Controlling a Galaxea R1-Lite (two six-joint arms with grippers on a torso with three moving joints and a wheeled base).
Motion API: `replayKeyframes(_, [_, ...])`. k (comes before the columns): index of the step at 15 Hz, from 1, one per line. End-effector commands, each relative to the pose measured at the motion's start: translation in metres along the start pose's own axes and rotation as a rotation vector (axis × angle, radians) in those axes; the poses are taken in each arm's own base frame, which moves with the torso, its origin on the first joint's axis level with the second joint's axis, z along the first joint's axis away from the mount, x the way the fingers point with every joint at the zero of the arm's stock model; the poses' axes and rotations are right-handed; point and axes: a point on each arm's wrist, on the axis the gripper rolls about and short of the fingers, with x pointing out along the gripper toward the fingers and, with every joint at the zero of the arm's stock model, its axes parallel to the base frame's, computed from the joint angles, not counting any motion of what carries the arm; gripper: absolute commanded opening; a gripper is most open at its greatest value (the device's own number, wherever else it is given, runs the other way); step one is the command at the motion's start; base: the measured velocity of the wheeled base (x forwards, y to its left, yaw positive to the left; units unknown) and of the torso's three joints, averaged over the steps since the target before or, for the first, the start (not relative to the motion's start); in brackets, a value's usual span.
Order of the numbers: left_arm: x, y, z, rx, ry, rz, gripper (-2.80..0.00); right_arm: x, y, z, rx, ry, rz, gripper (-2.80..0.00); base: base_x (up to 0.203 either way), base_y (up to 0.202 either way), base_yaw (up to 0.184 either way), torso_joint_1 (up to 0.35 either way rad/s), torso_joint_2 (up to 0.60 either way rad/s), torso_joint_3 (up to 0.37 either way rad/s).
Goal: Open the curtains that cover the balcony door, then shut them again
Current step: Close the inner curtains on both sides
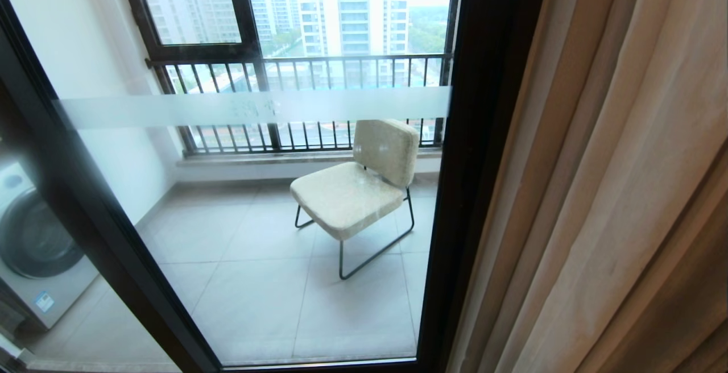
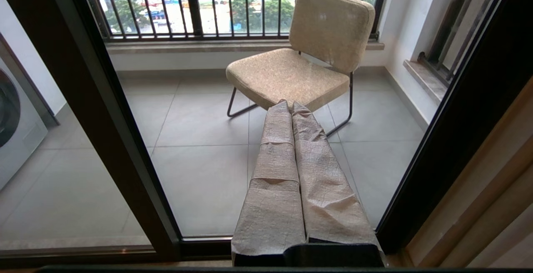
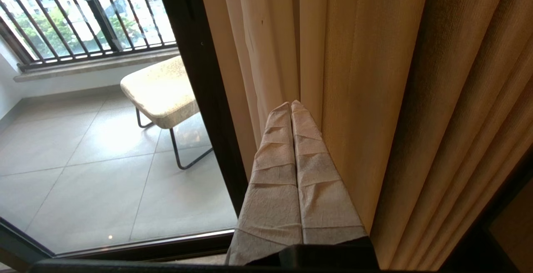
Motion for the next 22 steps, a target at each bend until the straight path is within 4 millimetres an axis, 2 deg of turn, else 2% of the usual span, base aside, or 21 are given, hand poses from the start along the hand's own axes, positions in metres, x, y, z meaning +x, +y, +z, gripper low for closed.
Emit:
replayKeyframes(1, [0.000, 0.000, 0.000, -0.001, 0.000, 0.000, -2.80, 0.000, 0.000, 0.000, 0.001, 0.000, 0.000, -2.80, 0.000, 0.000, 0.000, 0.000, 0.00, 0.000])
replayKeyframes(11, [0.000, 0.000, 0.000, -0.001, 0.000, 0.000, -2.80, 0.000, 0.000, 0.000, -0.002, 0.000, -0.002, -2.80, 0.000, 0.000, 0.000, 0.000, 0.00, 0.000])
replayKeyframes(15, [0.000, 0.000, 0.000, 0.001, 0.000, 0.000, -2.80, 0.001, 0.001, 0.003, -0.065, -0.005, 0.036, -2.80, 0.000, 0.000, 0.000, 0.000, 0.00, 0.000])
replayKeyframes(19, [0.000, 0.000, 0.000, 0.000, 0.000, 0.000, -2.80, 0.010, 0.008, 0.044, -0.061, -0.073, 0.162, -2.80, 0.000, 0.000, 0.000, 0.000, 0.00, 0.000])
replayKeyframes(22, [0.000, 0.000, 0.000, -0.001, 0.000, 0.000, -2.80, 0.029, 0.014, 0.090, -0.061, -0.137, 0.193, -2.80, 0.000, 0.000, 0.000, 0.000, 0.00, 0.000])
